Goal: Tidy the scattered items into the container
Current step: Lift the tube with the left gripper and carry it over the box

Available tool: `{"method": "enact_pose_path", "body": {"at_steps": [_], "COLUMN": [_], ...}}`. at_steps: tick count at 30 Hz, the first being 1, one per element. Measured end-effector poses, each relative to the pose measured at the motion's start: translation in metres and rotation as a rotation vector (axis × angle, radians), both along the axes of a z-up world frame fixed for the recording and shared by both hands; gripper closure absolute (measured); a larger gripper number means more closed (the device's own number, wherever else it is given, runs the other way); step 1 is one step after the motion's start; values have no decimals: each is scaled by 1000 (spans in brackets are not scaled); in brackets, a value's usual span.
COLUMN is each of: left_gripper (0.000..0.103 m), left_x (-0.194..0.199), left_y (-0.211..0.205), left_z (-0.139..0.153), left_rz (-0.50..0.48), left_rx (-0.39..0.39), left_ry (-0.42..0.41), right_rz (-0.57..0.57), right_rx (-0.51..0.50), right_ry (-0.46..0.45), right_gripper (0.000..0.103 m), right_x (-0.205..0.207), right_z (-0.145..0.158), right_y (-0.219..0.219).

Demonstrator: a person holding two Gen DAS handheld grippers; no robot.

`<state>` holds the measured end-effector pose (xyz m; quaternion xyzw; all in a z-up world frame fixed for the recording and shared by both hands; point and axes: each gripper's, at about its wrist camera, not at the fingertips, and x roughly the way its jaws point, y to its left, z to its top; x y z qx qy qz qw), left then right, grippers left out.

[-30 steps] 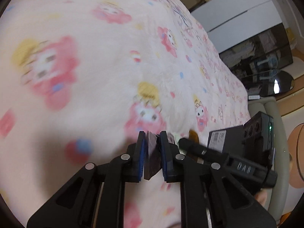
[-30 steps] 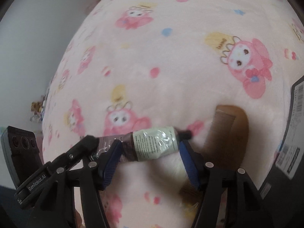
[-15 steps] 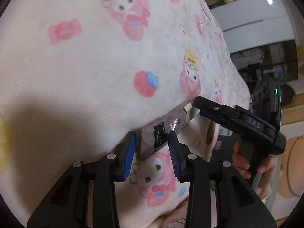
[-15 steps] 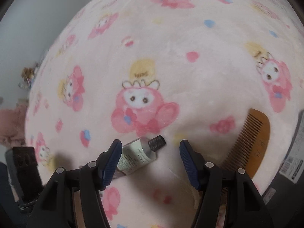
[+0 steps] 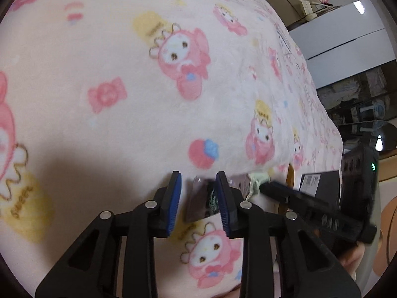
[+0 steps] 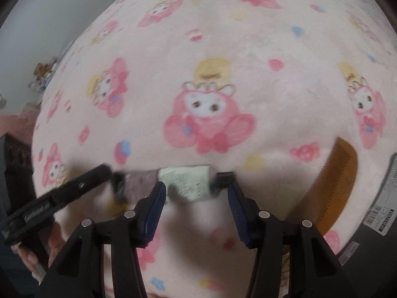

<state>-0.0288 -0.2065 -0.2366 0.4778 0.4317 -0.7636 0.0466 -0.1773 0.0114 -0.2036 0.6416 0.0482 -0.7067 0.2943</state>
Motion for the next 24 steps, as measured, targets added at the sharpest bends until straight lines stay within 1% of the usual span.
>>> {"method": "enact_pose_path", "body": {"at_steps": [1,2,3,4,5,7,8,11,13,16,18,22,24], "left_gripper": [65,65,65,66,67,67,67,68,68,68,69,70,70], "left_x": [1,1,1,2,1,0,1,11,18,29,34,37,35], "left_y": [2,6,8,8,9,12,15,21,24,33,45,73,95], "left_z": [-4,-10,-14,-16,-16,-8,1,26,42,68,88,122,139], "left_rz": [-15,-24,-27,-27,-24,-22,-32,-62,-68,-100,-148,-218,-259], "left_rx": [35,66,76,75,66,37,8,-45,-51,-74,-96,-108,-132], "left_ry": [7,2,-6,-11,-17,-16,0,44,67,107,140,196,218], "right_rz": [-14,-22,-23,-21,-16,-6,-7,-28,-36,-53,-68,-109,-134], "right_rx": [-2,-12,-31,-52,-69,-73,-77,-126,-165,-213,-234,-283,-301], "right_ry": [-18,-45,-73,-96,-113,-113,-97,-67,-56,-19,15,75,108], "right_gripper": [55,54,52,46,45,45,48,53,56,56,56,56,56], "right_x": [-4,-8,-11,-14,-16,-17,-15,-8,-1,21,31,51,62], "right_z": [-5,-10,-16,-20,-24,-24,-20,-2,13,42,61,97,114], "right_y": [2,3,4,3,3,3,5,17,27,30,34,64,88]}}
